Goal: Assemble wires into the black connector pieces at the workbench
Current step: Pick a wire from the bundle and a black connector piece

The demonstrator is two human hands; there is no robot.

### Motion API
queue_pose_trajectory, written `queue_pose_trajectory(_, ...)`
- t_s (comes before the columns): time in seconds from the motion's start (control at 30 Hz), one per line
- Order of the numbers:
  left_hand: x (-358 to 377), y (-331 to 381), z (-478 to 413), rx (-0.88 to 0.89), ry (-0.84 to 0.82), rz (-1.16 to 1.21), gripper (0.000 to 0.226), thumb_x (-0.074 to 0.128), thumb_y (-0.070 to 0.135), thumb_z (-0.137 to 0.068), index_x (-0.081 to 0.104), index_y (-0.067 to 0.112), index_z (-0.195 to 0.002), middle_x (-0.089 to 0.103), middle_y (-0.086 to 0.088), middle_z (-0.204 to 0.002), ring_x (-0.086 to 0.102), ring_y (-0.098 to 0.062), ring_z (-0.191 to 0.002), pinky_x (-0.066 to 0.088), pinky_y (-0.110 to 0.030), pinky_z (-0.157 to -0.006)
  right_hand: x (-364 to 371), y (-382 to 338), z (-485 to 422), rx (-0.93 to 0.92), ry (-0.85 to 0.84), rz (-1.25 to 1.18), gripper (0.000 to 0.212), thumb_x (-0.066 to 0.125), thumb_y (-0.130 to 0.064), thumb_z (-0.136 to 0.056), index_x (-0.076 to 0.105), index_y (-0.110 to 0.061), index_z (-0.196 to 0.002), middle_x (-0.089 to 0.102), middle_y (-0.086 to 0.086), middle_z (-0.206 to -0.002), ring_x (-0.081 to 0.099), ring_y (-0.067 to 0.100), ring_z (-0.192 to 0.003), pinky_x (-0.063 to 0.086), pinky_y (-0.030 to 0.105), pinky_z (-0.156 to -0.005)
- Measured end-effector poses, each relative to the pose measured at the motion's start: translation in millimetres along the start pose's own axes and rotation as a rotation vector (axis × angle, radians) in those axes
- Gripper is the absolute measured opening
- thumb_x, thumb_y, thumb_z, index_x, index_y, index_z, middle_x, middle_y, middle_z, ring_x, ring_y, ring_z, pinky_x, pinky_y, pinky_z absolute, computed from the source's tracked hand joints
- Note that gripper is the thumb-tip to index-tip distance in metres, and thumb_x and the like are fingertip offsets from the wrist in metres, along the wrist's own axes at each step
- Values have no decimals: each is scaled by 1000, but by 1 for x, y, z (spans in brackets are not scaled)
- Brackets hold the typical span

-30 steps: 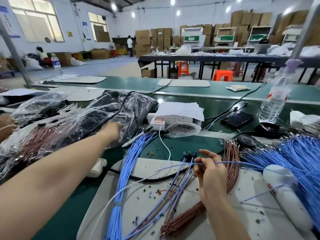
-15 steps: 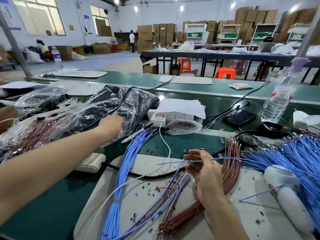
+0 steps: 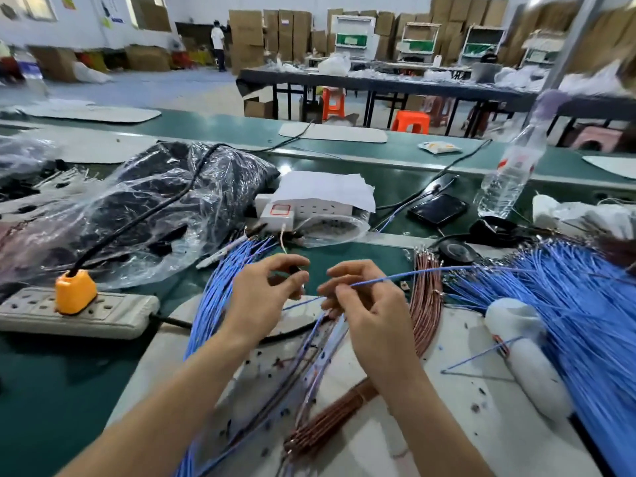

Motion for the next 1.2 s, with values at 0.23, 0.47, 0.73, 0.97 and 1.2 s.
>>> queue_pose_trajectory(0.23,14,-3,11,120,-44,-71,40,71,5,-82,65,39,-104,70,12,-82,66,-4,-68,50,-13,-66,-24,11,7,-104,138,103,31,54,3,-91,56,-26,-102,68,-8,-84,65,8,-75,51,19,-74)
queue_pose_trajectory(0.47,14,3,21,189,-67,-54,32,73,7,-80,68,37,-93,71,18,-87,67,-1,-78,48,-9,-71,-19,11,19,-141,206,20,18,45,-19,-97,58,-25,-108,71,-12,-92,70,14,-75,55,24,-72)
queue_pose_trajectory(0.73,12,2,19,174,-99,32,31,70,6,-81,67,33,-97,72,11,-89,67,-7,-80,50,-14,-74,-23,14,16,-93,245,-87,18,46,-11,-94,62,-18,-97,70,1,-87,69,18,-73,55,24,-69)
queue_pose_trajectory(0.97,19,5,23,178,-152,2,28,71,0,-80,68,25,-92,71,12,-88,68,-7,-81,52,-16,-78,-29,9,21,-103,289,-170,18,42,-16,-96,60,-17,-98,68,6,-86,69,23,-70,55,28,-68)
queue_pose_trajectory(1.2,20,4,23,171,-165,-18,28,71,-1,-80,68,24,-94,71,11,-88,68,-11,-85,53,-20,-80,-23,5,23,-130,247,-135,18,42,-14,-96,60,-14,-98,67,5,-84,68,20,-68,55,28,-67)
Point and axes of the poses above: each hand's wrist, its own z-axis away from the middle knuckle, its own x-axis out of the palm, y = z × x, the point moved 10 cm from there along -z, towards the middle knuckle
